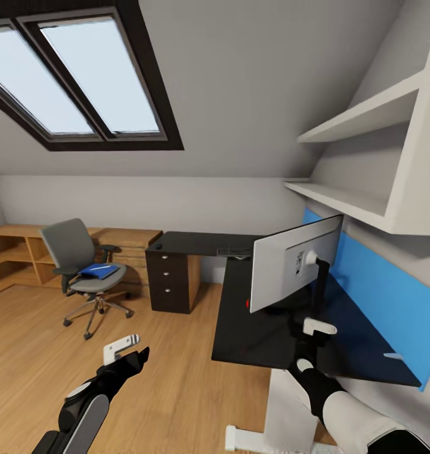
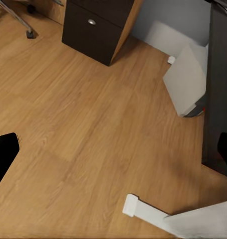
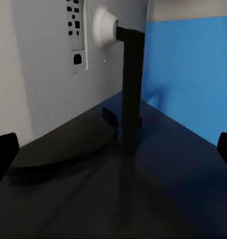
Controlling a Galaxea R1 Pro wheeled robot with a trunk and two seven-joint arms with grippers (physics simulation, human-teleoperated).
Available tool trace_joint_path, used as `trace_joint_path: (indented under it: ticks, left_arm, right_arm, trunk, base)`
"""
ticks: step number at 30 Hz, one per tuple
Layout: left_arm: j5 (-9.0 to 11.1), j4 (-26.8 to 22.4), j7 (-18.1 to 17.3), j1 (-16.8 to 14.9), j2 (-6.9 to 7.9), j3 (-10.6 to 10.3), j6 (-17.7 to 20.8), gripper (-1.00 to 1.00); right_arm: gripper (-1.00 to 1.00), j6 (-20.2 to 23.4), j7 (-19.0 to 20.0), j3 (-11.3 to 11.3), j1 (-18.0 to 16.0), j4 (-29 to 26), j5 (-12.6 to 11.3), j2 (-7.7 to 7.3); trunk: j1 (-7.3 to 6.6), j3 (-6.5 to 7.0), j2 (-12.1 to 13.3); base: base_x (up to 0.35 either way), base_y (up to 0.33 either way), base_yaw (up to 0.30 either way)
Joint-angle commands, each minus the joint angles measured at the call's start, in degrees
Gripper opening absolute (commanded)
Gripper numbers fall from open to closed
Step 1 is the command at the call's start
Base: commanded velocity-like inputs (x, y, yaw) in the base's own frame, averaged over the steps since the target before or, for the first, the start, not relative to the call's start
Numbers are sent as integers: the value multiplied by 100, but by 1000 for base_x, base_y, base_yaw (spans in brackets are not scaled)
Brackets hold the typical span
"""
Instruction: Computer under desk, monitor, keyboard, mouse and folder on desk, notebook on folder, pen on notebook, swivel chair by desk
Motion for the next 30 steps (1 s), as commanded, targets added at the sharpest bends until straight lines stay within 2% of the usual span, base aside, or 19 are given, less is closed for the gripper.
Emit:
trace_joint_path:
  ticks: [1,9,14,21,22,26,27,30]
  left_arm:
    - [61,-8,60,-5,5,-13,4,100]
    - [65,54,55,-5,5,-7,4,100]
    - [65,195,53,-5,5,-13,4,100]
    - [64,375,53,-5,5,-26,-1,100]
    - [61,389,53,-5,5,-27,-2,100]
    - [58,404,53,-5,5,-23,-3,100]
    - [58,407,53,-5,5,-22,-6,100]
    - [53,410,53,-5,5,-21,-9,100]
  right_arm:
    - [100,-22,-21,49,-6,-5,-57,-5]
    - [100,91,-56,63,-6,-58,-66,7]
    - [100,446,-66,68,-7,-290,-79,10]
    - [100,1893,-129,20,-5,-1529,-106,-1]
    - [100,2323,-138,8,-5,-1887,-114,-1]
    - [100,3057,-147,1,-6,-2478,-122,7]
    - [100,3353,-149,-4,-6,-2739,-124,14]
    - [100,3732,-154,-4,-6,-3141,-130,52]
  trunk:
    - [-26,10,36]
    - [-201,154,357]
    - [-311,243,557]
    - [-465,369,838]
    - [-487,387,878]
    - [-575,459,1038]
    - [-597,477,1079]
    - [-662,531,1199]
  base:
    - [-324,64,0]
    - [-321,47,0]
    - [-154,10,0]
    - [-34,2,0]
    - [-10,1,0]
    - [-6,0,0]
    - [-3,0,0]
    - [-2,0,0]
